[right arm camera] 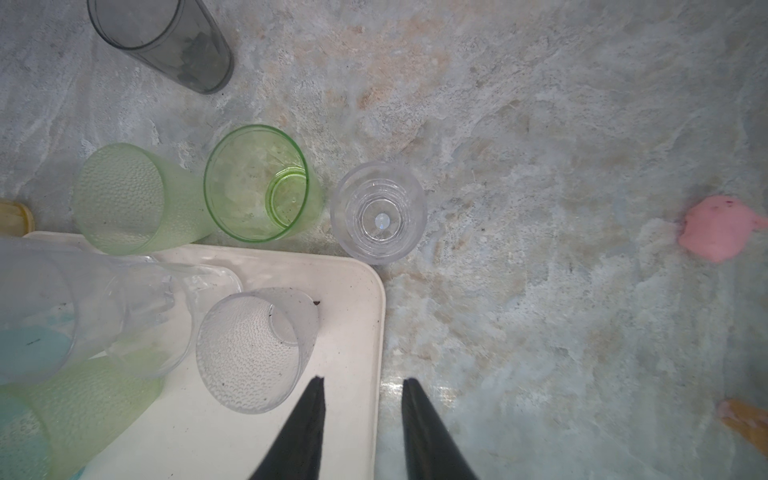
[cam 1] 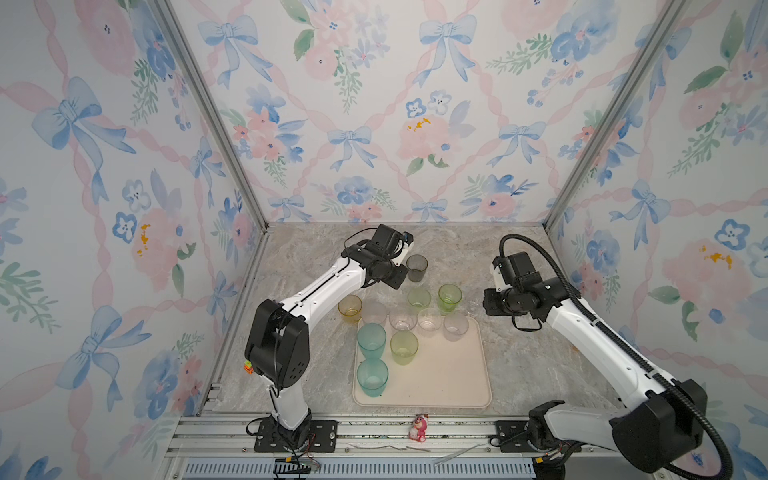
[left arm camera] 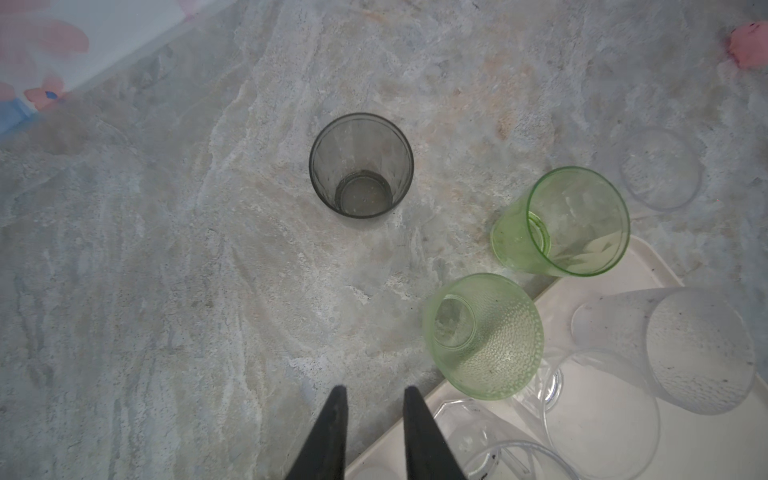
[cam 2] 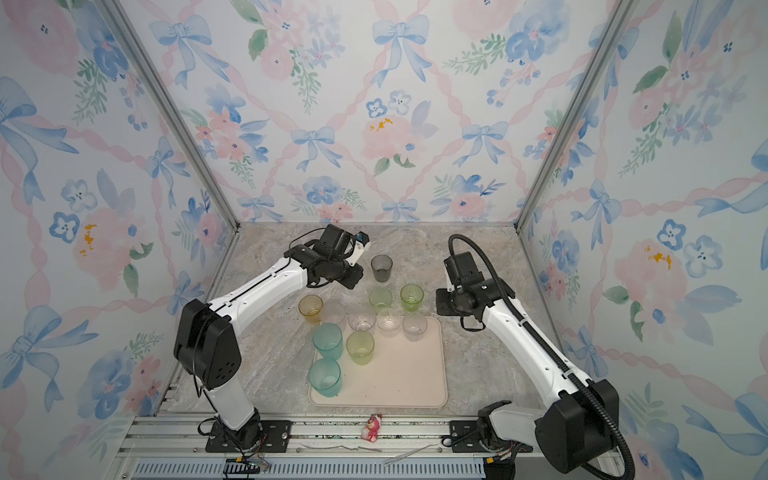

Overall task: Place the glasses into the tray
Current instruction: 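Lift the left gripper and move it toward the green cups beside the tray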

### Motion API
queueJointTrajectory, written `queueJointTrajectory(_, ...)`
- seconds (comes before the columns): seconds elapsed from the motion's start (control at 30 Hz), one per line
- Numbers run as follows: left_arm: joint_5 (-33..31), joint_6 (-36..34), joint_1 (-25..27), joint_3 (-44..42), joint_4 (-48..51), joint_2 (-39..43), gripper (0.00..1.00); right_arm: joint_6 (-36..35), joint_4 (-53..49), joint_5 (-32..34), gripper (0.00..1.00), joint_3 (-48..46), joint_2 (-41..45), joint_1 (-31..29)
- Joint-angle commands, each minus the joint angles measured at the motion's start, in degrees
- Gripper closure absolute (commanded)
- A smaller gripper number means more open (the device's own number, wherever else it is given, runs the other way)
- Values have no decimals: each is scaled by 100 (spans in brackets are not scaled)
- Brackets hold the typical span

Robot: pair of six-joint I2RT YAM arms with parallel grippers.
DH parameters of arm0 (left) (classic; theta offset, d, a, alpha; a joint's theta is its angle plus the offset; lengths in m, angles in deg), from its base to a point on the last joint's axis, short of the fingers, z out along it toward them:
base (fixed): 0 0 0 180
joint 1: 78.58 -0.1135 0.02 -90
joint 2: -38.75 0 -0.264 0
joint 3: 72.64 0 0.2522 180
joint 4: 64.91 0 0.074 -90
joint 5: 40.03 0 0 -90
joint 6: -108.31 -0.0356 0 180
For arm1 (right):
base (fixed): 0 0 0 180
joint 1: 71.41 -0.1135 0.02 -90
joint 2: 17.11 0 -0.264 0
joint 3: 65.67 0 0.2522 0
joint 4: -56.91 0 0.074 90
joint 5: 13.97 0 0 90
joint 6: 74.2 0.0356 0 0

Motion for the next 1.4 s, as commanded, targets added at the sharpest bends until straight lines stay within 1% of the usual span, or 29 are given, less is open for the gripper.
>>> queueJointTrajectory(0.0, 100, -37, -23, 122, 83, -169, 74, -47, 0, -21, 65, 119, -19, -56)
queueJointTrajectory(0.17, 290, -19, -17, 281, 83, -457, 75, -39, 20, -16, 65, 89, -44, -49)
queueJointTrajectory(0.3, 367, -34, 28, 344, 83, -616, 74, -42, 58, 5, 65, 53, -59, -39)
queueJointTrajectory(0.5, 346, -115, 236, 388, 83, -829, 74, -57, 114, -21, 65, 59, -132, -6)
queueJointTrajectory(0.97, 164, -139, 364, 405, 83, -1076, 73, -76, 176, -56, 65, 5, -176, 56)
queueJointTrajectory(1.3, 127, -192, 416, 471, 126, -1255, 75, -102, 210, -96, 65, -57, -158, 140)
queueJointTrajectory(1.37, 105, -209, 435, 510, 136, -1282, 77, -100, 220, -104, 65, -73, -165, 144)
